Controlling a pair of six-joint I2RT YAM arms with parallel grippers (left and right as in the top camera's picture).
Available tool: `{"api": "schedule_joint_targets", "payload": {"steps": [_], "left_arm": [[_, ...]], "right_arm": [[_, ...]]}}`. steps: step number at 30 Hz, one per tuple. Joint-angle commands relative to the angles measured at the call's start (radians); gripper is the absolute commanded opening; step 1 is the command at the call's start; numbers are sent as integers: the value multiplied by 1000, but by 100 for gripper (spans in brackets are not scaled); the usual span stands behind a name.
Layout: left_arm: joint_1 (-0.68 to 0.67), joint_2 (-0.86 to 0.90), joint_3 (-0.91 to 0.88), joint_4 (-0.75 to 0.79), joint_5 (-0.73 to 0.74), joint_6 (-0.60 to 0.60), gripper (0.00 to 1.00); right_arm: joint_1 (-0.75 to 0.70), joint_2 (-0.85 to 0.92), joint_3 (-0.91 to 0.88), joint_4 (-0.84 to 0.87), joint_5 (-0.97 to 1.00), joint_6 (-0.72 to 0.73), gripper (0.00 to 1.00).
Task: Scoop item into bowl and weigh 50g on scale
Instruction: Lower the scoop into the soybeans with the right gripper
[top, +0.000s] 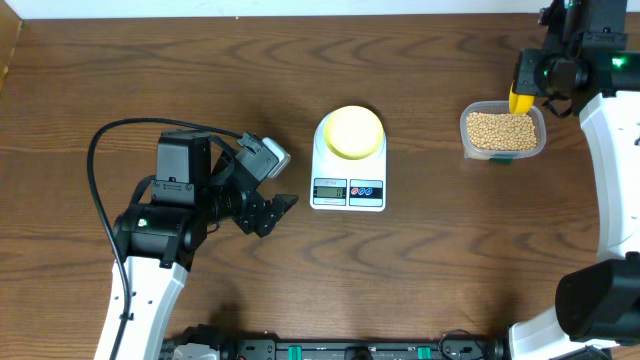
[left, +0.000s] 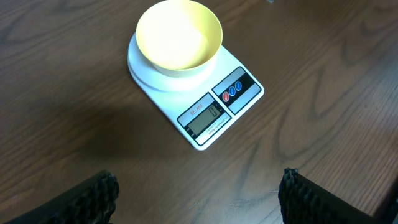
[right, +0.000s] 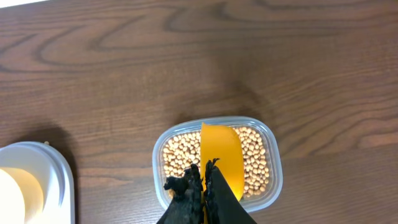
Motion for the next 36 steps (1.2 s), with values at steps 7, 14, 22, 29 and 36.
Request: {"api": "schedule_joint_targets", "payload": {"steps": [7, 14, 22, 29, 36], "left_arm": [[4, 0, -4, -1, -2, 13, 84], [4, 0, -4, -1, -2, 13, 85], [4, 0, -4, -1, -2, 13, 84], [4, 0, -4, -1, -2, 13, 84], [4, 0, -4, -1, -2, 13, 84]], "right_arm": [[-4, 69, 16, -7, 25, -16, 1], [-4, 128, 16, -7, 43, -16, 2], [-4, 135, 16, -7, 85, -16, 2], [-18, 146, 16, -1, 88, -24, 2], [-23, 148, 16, 8, 75, -24, 2]]}}
